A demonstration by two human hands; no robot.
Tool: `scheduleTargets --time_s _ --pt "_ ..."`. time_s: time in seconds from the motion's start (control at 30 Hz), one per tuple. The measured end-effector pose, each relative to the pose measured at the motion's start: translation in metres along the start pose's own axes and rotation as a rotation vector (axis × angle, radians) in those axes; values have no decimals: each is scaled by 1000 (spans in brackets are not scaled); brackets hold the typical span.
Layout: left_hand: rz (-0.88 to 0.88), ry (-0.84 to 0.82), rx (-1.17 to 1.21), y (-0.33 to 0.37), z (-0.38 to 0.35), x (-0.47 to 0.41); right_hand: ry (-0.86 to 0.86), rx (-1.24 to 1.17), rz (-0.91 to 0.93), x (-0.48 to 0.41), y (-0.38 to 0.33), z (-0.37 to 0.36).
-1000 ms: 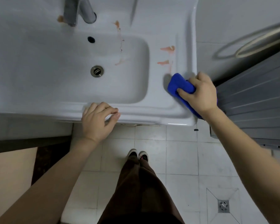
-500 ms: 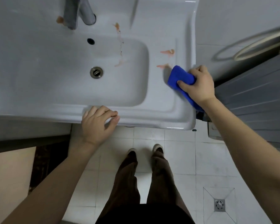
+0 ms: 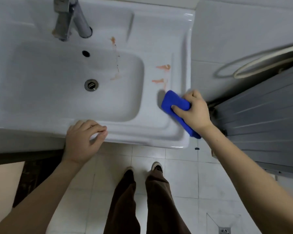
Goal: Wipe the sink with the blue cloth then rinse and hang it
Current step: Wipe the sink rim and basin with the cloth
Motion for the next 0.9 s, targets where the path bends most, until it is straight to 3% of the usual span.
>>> scheduleTargets --time_s 0.17,0.43,0.7,0.9 --pt "-23 39 -1 4 0 -1 65 -43 -73 -74 2 13" --pt "19 5 18 2 0 0 -68 17 -23 57 -7 -7" --pt "13 -8 14 -2 -3 -1 68 35 -78 -79 -3 13" --pt "36 2 2 3 0 -2 -10 -25 -90 41 1 -6"
Point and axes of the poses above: each hand's wrist, its own x-axis away from the middle knuckle, its own z-axis out of the back of the hand, y = z × x, the point moved 7 cm from there along -x, towards the middle knuckle, and after that the axes turned 4 degrees about x, right-handed, at the moved point
